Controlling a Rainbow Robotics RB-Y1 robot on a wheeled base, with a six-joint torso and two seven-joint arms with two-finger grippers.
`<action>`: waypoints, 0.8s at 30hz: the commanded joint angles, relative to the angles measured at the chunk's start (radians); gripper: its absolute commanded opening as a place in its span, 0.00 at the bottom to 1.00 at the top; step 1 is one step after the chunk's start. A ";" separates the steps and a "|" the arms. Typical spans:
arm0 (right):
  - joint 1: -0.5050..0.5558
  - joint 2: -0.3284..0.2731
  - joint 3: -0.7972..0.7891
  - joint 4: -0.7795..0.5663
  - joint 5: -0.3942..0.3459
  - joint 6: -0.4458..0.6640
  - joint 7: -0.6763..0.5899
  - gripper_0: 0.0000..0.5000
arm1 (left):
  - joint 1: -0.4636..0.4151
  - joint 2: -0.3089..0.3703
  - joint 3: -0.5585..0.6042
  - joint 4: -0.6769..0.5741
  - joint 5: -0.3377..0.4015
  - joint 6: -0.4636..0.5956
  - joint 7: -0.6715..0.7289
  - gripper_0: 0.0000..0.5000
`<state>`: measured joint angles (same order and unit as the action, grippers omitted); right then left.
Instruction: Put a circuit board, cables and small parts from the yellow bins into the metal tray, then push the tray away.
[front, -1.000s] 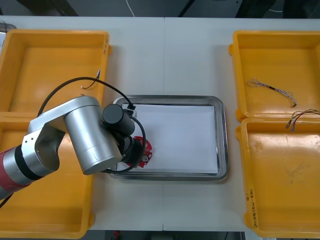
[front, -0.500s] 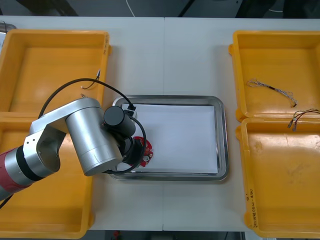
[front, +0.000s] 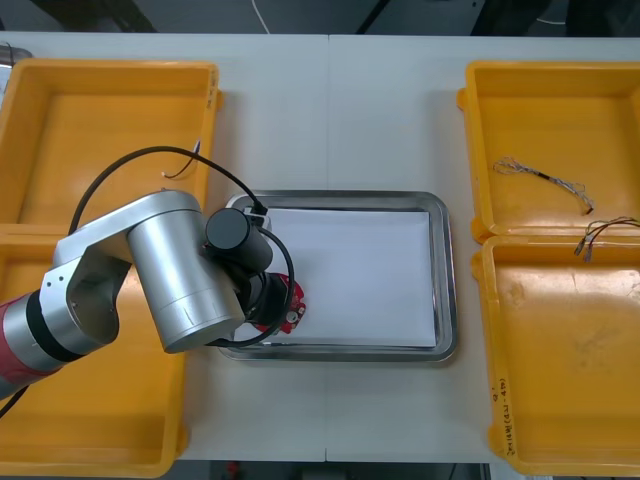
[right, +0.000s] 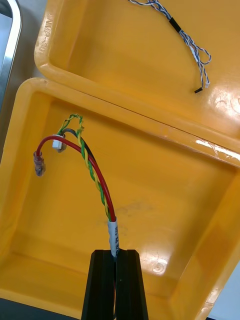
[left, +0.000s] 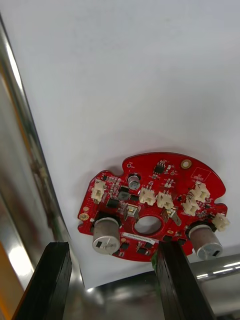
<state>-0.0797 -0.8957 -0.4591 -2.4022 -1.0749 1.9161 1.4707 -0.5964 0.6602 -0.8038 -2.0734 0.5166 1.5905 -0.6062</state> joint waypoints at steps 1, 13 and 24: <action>-0.035 -0.035 0.025 -0.031 -0.011 0.004 0.033 0.00 | -0.033 -0.020 0.097 -0.089 0.033 0.072 0.057 1.00; -0.066 -0.035 0.068 -0.095 -0.020 0.004 0.039 0.00 | -0.068 0.022 0.354 -0.129 0.197 0.235 0.059 1.00; -0.190 -0.035 0.220 -0.132 -0.026 0.004 0.054 0.00 | -0.074 0.090 0.564 -0.020 0.250 0.298 0.045 1.00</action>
<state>-0.1969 -0.8961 -0.3071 -2.5024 -1.0965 1.9164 1.4713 -0.6242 0.6931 -0.2876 -2.1167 0.7565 1.8767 -0.6026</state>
